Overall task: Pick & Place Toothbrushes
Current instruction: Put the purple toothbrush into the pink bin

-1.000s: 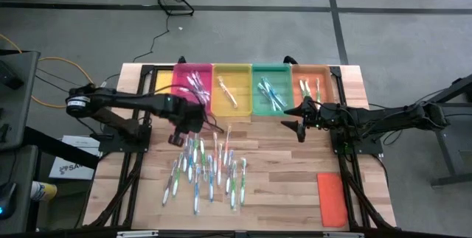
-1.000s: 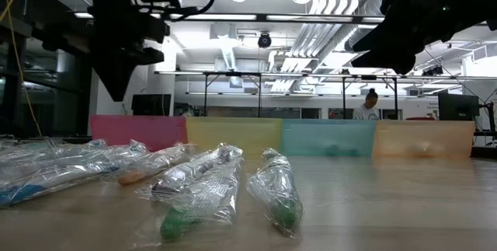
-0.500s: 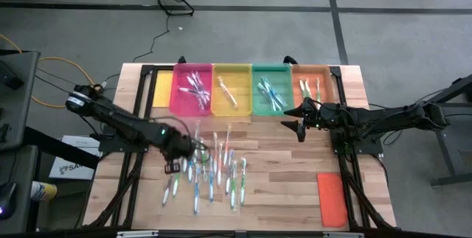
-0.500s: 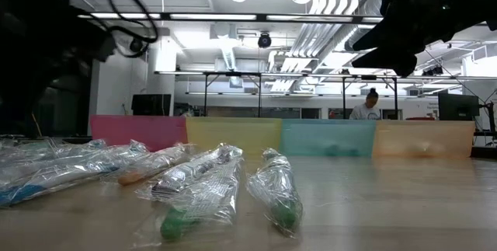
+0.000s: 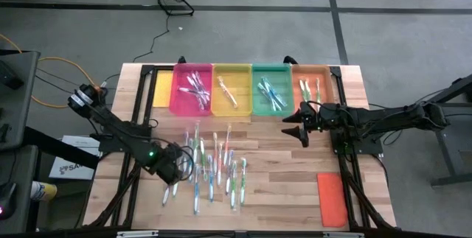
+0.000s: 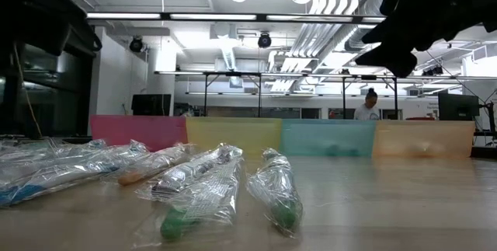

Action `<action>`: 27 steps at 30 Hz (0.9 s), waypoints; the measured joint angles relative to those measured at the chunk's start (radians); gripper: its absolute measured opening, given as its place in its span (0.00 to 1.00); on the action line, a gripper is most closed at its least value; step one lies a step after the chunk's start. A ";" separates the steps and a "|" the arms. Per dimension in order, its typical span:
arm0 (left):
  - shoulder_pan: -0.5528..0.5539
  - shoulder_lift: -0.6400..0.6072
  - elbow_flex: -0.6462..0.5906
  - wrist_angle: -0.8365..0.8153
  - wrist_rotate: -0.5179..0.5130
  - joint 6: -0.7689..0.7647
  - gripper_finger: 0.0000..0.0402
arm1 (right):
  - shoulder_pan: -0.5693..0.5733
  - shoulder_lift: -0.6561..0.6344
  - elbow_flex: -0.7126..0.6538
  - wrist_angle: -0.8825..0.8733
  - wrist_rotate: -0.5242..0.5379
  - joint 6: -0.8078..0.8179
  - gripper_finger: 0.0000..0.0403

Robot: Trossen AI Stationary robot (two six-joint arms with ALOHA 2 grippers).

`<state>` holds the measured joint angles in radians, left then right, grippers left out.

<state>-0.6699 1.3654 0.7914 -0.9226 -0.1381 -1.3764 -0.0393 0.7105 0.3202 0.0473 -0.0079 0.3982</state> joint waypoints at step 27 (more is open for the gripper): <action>-0.004 0.176 0.001 0.164 0.082 -0.276 0.40 | 0.000 0.000 0.000 -0.171 -0.003 -0.010 0.58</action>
<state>-0.6743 1.5414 0.7925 -0.7590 -0.0563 -1.6520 -0.0391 0.7105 0.3202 -0.1237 -0.0105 0.3882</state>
